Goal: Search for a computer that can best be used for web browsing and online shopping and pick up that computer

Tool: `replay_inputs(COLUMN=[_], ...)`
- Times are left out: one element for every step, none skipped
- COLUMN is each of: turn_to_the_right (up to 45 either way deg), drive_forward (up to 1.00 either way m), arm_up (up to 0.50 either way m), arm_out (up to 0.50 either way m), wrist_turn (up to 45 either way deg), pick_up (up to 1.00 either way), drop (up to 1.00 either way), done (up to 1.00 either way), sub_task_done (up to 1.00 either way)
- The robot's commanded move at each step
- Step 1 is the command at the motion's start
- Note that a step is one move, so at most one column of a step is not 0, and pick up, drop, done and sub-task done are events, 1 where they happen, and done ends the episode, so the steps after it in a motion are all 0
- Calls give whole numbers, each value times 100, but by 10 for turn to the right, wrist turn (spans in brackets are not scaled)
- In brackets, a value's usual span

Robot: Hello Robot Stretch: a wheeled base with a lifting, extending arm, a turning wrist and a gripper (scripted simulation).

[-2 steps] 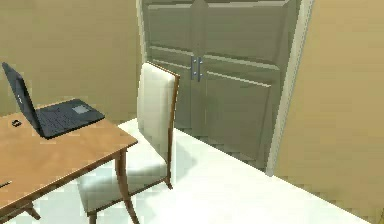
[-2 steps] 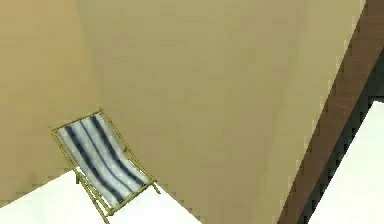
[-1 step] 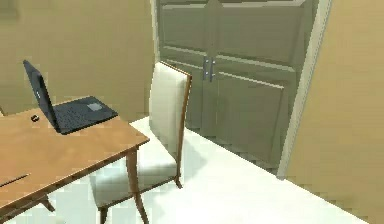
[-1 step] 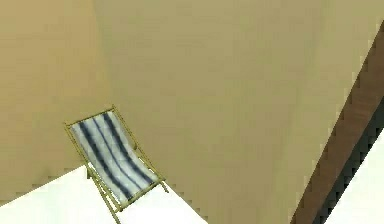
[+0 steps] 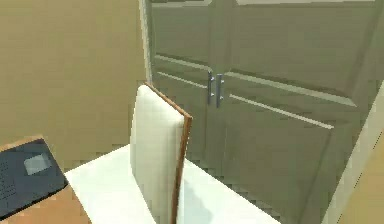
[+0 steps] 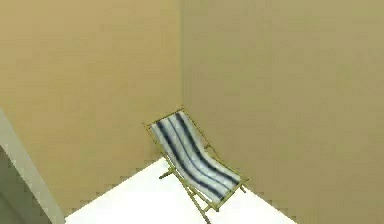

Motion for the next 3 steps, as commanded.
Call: replay_inputs(turn_to_the_right=[-450,-450,-450], drive_forward=[0,0,0], arm_up=[0,0,0], arm_out=[0,0,0], wrist_turn=[0,0,0], pick_up=[0,0,0], drop=[0,0,0], done=[0,0,0], sub_task_done=[0,0,0])
